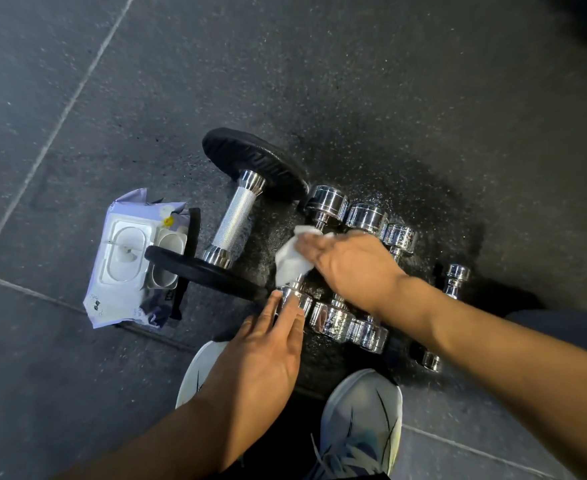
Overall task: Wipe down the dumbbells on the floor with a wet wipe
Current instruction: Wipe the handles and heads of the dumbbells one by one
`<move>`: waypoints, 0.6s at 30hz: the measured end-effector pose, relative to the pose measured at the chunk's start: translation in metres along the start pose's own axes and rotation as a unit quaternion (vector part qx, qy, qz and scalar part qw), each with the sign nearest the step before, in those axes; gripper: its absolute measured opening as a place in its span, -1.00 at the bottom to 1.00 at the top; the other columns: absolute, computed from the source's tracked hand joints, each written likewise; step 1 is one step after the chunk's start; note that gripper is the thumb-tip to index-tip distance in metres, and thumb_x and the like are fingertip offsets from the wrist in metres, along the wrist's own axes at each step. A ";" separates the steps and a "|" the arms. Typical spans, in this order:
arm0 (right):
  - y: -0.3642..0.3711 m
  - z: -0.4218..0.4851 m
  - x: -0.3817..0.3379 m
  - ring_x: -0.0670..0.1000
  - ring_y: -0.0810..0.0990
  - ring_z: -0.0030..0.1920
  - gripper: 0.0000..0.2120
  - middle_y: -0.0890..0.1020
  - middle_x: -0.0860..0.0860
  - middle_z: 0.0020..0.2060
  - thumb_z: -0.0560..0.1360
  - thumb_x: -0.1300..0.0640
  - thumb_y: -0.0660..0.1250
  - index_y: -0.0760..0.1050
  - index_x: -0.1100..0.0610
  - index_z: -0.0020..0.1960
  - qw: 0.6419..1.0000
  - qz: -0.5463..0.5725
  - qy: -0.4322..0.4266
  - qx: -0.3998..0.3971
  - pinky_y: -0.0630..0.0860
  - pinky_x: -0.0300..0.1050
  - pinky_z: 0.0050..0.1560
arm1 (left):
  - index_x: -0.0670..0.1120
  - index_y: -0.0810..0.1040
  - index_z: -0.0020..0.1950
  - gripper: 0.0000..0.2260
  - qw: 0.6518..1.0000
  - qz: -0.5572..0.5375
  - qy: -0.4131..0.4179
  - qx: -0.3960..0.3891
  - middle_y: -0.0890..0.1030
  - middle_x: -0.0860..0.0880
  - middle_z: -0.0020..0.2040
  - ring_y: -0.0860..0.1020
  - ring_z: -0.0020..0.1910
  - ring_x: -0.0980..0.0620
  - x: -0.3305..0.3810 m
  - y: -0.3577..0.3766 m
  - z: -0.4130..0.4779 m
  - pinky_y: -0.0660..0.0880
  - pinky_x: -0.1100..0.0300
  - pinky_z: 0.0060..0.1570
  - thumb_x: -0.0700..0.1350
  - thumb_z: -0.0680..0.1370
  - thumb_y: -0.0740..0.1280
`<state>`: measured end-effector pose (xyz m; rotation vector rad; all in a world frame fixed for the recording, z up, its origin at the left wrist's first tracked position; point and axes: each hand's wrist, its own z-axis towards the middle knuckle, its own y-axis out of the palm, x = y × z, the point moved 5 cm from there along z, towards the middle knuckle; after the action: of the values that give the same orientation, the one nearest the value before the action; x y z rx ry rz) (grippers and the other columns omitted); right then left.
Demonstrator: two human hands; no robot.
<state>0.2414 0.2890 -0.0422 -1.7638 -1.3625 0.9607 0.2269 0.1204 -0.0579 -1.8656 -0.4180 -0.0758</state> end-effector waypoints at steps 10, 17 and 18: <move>0.014 -0.007 0.015 -0.11 0.59 -0.33 -0.27 0.17 -0.15 0.62 0.60 0.36 0.09 0.01 -0.11 0.66 0.998 0.021 0.053 0.020 0.41 -0.19 -0.43 | -0.29 0.55 0.34 -0.44 0.998 0.017 0.005 -0.055 0.35 -0.27 0.45 0.46 0.40 -0.29 -0.002 0.001 -0.002 0.64 -0.12 0.00 -0.16 0.36 0.42; -0.001 -0.050 0.042 -0.01 0.64 -0.08 -0.74 0.69 -0.08 0.10 0.63 0.17 0.27 0.59 -0.03 0.27 0.966 0.119 0.059 0.222 0.54 -0.08 -0.04 | -0.24 0.66 0.14 -0.60 1.000 -0.004 -0.015 0.001 0.52 -0.18 0.27 0.58 0.22 -0.19 0.002 -0.018 0.005 0.65 -0.02 -0.08 -0.14 0.44 0.17; -0.004 -0.058 0.056 0.04 0.58 -0.02 -0.77 0.68 -0.06 0.02 0.63 0.14 0.30 0.60 -0.03 0.24 0.948 0.107 0.117 0.276 0.39 -0.08 -0.03 | -0.24 0.66 0.08 -0.66 1.000 0.009 -0.009 -0.007 0.52 -0.19 0.21 0.59 0.15 -0.19 0.004 -0.022 0.007 0.64 -0.02 -0.12 -0.15 0.42 0.23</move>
<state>0.3000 0.3389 -0.0188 -1.5409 -0.6703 1.0803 0.2227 0.1342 -0.0397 -1.8841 -0.4142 -0.0493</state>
